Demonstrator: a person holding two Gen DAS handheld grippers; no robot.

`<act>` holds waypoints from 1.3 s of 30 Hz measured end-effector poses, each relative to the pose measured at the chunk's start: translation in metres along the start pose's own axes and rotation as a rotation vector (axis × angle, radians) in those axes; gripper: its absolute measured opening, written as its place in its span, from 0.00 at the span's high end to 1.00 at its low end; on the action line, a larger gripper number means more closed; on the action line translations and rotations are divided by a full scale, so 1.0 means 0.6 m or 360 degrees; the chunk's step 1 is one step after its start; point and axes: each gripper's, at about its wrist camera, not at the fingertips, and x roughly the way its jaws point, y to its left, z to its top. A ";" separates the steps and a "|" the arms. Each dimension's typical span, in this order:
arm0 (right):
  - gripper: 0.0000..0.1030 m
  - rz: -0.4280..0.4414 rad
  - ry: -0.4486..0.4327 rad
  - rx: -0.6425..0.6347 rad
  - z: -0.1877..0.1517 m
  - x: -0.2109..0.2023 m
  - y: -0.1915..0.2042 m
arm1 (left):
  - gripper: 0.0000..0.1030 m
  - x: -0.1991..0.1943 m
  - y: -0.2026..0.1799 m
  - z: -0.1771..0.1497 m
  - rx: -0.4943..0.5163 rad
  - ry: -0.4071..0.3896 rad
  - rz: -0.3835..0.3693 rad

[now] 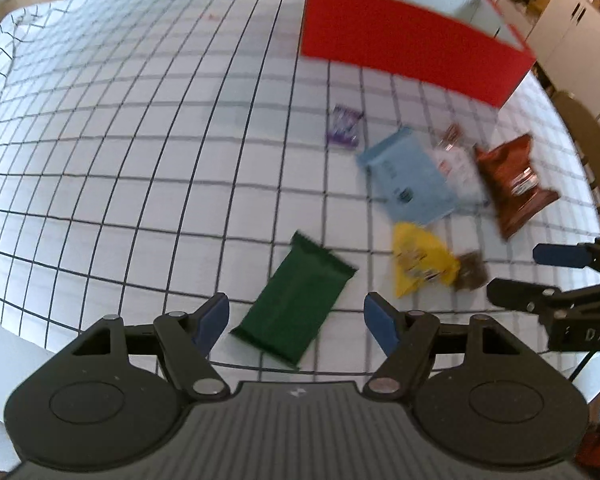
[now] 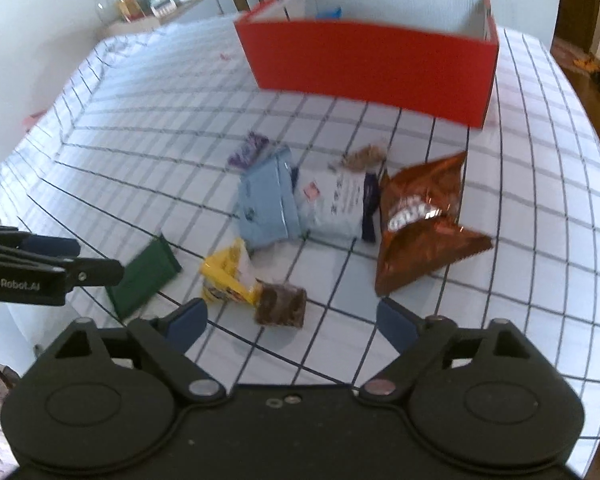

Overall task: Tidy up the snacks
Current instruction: 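Grasp the green bar with left tool while right tool grasps brown square snack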

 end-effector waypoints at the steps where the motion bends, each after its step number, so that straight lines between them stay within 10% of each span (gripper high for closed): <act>1: 0.19 0.0002 0.0015 0.0002 -0.002 0.007 0.001 | 0.28 0.009 0.004 -0.002 0.0009 0.0017 0.0007; 21: 0.51 -0.0066 0.0125 -0.0095 0.007 0.059 0.026 | 0.30 0.077 -0.015 -0.010 0.0364 0.0044 -0.0014; 26: 0.66 -0.0050 0.0133 -0.0083 0.010 0.060 0.028 | 0.46 0.074 -0.019 -0.013 0.0392 0.0022 -0.0033; 39: 0.67 -0.0080 0.0112 -0.0080 0.000 0.047 0.025 | 0.56 0.069 -0.025 -0.017 0.0299 0.0021 0.0007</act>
